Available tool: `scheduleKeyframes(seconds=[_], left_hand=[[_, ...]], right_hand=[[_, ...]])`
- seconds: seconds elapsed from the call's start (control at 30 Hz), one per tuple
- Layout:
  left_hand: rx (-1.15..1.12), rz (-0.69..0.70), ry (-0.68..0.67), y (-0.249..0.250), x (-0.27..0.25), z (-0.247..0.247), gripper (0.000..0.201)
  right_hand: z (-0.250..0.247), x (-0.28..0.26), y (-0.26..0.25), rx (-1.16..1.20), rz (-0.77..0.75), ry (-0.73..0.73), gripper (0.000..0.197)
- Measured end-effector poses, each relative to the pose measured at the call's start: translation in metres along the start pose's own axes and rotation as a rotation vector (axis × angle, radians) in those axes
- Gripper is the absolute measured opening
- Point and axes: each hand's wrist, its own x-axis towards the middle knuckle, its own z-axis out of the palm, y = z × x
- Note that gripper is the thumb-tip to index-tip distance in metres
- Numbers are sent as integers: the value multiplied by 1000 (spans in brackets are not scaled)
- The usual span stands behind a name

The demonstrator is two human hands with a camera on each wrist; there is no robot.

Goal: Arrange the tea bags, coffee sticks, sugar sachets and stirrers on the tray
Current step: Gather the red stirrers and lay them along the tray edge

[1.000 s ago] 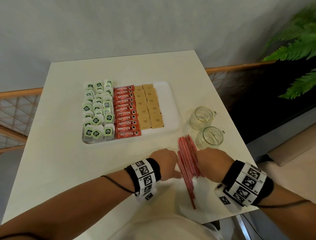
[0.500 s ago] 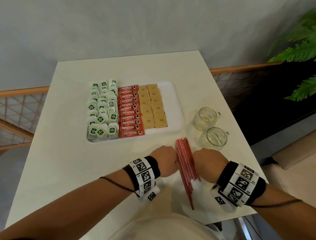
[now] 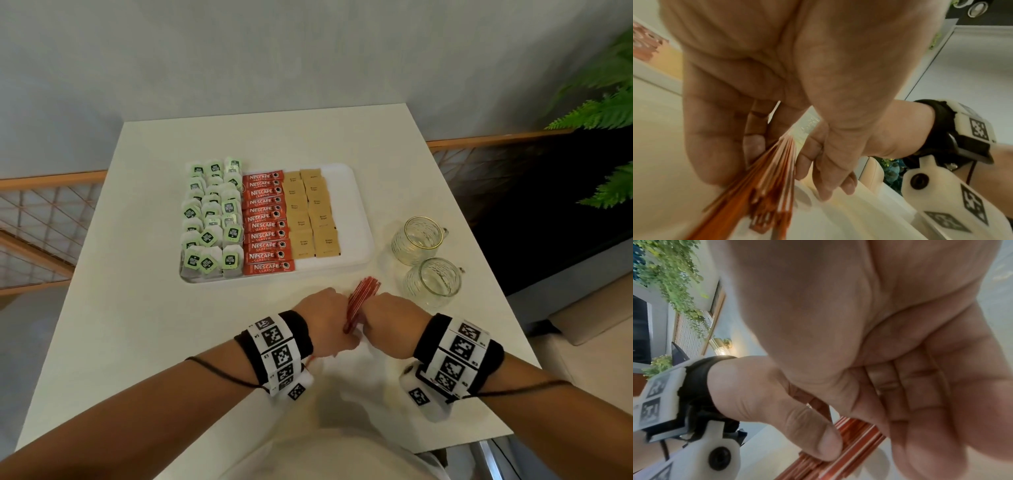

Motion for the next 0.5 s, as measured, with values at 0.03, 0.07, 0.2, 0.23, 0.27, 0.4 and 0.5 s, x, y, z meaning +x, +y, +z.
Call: scheduleKeyframes(seconds=[0.03,0.07,0.2,0.23,0.27,0.4,0.5], left_hand=[[49,-16,6,-3,0,-1,19],[109,-30,18,-7,-1,-2,20],[293,-48,92,-29,-1,-5,39],[298,-41,111,-33,-2,-7,36],[289,-31,126,-36,-4,-9,31],[261,-3,146,-41,-7,-12,18],[249,6,145,-42,-6,-12,19]], right_hand=[[0,2,-1,31,-20,-8,17],[1,4,-3,62,-40,-16,23],[5,7,-8,126,-121,-43,31],[3,8,-8,103,-119,-30,28],[0,9,-7,71,-109,0,25],[-16,15,-3,-9,-74,201,25],[-14,27,-9,-69,-116,177,54]])
